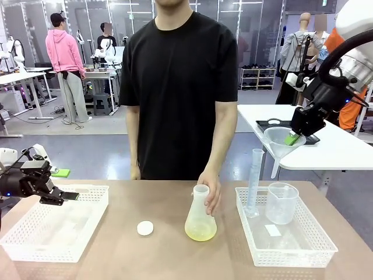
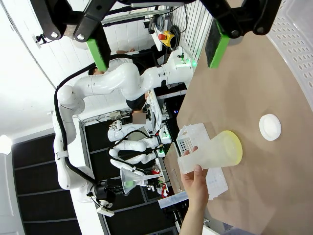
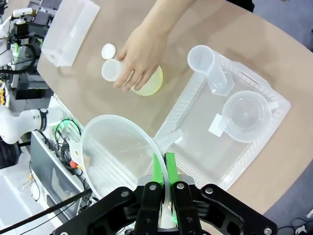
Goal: Prepare the solutions needed for the experiment.
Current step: Once the solution is in the Big flask , pick up the Plastic Funnel and place it back into the right Organizing basket.
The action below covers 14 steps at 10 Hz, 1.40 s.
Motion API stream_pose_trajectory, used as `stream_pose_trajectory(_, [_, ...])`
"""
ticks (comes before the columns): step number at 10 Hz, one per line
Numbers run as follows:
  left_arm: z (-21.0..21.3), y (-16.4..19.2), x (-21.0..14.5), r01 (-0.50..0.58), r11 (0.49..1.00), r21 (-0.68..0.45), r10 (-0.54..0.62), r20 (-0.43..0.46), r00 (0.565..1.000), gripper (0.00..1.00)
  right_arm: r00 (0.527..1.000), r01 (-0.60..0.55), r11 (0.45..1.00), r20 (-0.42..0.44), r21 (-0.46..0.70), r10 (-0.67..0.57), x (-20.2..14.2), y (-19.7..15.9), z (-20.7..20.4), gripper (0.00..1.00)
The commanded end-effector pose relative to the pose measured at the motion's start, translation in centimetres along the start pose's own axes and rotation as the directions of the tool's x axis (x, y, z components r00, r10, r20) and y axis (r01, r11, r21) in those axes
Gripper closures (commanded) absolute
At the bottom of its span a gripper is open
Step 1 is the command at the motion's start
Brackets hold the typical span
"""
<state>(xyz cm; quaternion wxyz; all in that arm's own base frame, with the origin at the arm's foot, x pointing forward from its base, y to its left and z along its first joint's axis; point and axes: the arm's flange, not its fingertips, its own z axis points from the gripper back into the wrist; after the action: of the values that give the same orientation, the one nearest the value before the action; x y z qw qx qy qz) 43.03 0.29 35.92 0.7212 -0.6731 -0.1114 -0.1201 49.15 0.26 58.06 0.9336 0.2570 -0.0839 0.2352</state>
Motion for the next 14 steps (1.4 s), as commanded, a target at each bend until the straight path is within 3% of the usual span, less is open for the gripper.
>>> stream_pose_trajectory(1, [0.0, -0.3, -0.1, 0.005, 1.000, -0.001, -0.005, 0.001, 1.000, 0.00, 1.000, -0.006, 1.000, 0.007, -0.016, 0.006, 0.1, 0.1, 0.4, 1.00])
stream_pose_trajectory(4, [0.0, -0.3, -0.1, 0.005, 1.000, -0.001, -0.005, 0.001, 1.000, 0.00, 1.000, -0.002, 1.000, 0.003, -0.004, 0.002, 0.1, 0.1, 0.2, 0.97])
stream_pose_trajectory(5, [0.0, -0.3, -0.1, 0.005, 1.000, -0.001, -0.005, 0.001, 1.000, 0.00, 0.999, 0.032, 0.998, -0.039, -0.044, -0.034, -0.3, -0.6, -1.3, 0.97])
stream_pose_trajectory(10, [0.0, -0.3, -0.1, 0.005, 1.000, -0.001, -0.005, 0.001, 1.000, 0.00, 0.977, 0.168, 0.985, -0.124, -0.041, -0.172, -6.1, -4.0, -6.3, 0.97])
stream_pose_trajectory(14, [0.0, -0.3, -0.1, 0.005, 1.000, -0.001, -0.005, 0.001, 1.000, 0.00, 0.969, 0.224, 0.973, -0.089, -0.064, -0.229, -7.6, -5.7, -10.1, 0.97])
